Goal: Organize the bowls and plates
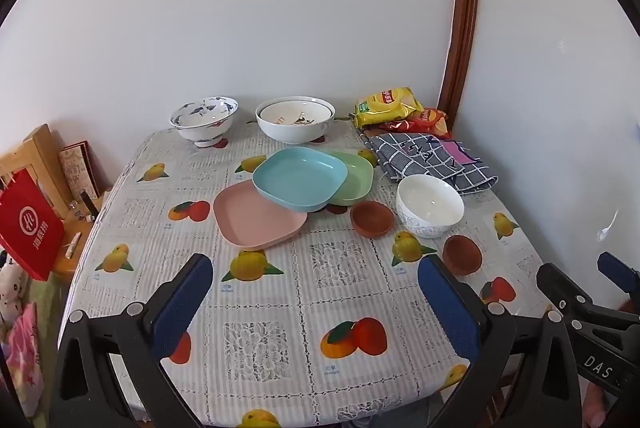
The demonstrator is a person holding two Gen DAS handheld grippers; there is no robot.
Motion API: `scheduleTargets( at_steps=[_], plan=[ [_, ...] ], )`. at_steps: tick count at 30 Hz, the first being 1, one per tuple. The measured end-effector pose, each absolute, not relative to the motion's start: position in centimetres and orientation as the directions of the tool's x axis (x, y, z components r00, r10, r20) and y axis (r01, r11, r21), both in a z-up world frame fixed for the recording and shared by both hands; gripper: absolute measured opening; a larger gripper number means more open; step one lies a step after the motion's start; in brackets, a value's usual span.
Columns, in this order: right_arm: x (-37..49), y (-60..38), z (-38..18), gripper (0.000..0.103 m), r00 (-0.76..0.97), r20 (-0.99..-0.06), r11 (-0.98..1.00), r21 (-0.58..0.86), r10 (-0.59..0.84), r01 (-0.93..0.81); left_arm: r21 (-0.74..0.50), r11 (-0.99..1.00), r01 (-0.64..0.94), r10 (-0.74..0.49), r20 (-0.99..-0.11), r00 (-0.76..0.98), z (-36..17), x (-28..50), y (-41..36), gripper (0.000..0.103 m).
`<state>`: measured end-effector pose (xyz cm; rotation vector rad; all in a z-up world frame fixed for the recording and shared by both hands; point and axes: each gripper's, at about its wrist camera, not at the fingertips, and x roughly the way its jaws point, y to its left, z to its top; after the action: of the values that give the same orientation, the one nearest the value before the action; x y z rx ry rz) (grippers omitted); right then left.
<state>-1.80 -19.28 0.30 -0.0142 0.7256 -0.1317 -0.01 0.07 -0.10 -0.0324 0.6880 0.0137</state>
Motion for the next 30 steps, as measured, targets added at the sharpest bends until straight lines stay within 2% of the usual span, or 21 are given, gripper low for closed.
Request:
scheduleTargets(
  at_steps=[5, 9, 30],
  plan=[
    [-1.9, -18.9, 0.3, 0.103, 0.735, -0.667, 0.992, -0.064, -0.123, 0.108, -0.078, 0.996, -0.032, -0.026, -0.648, 0.762, 0.4, 0.1, 2.3, 0.103],
    [-2.0, -18.5, 0.4, 0.103, 0.734, -0.669, 0.993, -0.068, -0.119, 0.099, -0.032, 0.998, -0.055, 0.022, -0.639, 0.769, 0.6, -0.2, 1.1, 0.103],
    [-2.7, -17.8, 0.4, 0.103, 0.739, -0.666, 0.994, -0.062, -0.105, 0.086, -0.042, 0.996, -0.074, 0.031, -0.629, 0.777, 0.5, -0.8, 1.3, 0.103]
  ],
)
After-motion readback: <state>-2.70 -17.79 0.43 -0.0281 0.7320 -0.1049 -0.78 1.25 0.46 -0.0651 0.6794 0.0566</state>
